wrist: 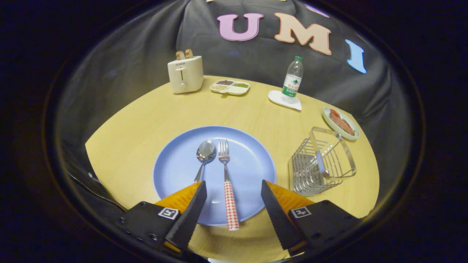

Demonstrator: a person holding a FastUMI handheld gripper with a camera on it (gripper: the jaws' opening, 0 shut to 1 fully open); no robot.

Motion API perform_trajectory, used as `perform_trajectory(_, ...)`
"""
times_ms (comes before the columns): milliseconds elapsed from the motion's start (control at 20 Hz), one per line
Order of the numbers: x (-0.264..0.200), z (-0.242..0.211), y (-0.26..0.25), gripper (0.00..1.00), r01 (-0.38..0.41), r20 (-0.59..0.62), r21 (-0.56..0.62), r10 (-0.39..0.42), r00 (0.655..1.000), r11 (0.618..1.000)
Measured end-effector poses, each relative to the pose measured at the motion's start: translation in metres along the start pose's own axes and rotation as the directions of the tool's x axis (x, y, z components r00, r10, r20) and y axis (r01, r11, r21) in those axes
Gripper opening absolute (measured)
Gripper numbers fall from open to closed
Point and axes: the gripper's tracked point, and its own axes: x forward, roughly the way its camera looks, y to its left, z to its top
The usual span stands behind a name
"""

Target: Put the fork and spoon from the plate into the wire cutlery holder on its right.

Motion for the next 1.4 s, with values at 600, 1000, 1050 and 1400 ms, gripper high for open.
perform_trajectory(600, 0.011, -0.022, 0.009, 0.18, -0.013, -0.064, 0.035, 0.015, 0.998, 0.999)
perform_trajectory(1000, -0.003, -0.007, 0.014, 0.13, -0.027, -0.023, 0.086, 0.029, 0.999, 0.996)
perform_trajectory(1050, -0.005, -0.005, 0.014, 0.13, -0.025, -0.020, 0.082, 0.027, 0.999, 0.996)
perform_trajectory(1400, -0.040, 0.028, 0.001, 0.12, -0.022, 0.005, 0.136, 0.021, 1.000, 0.991)
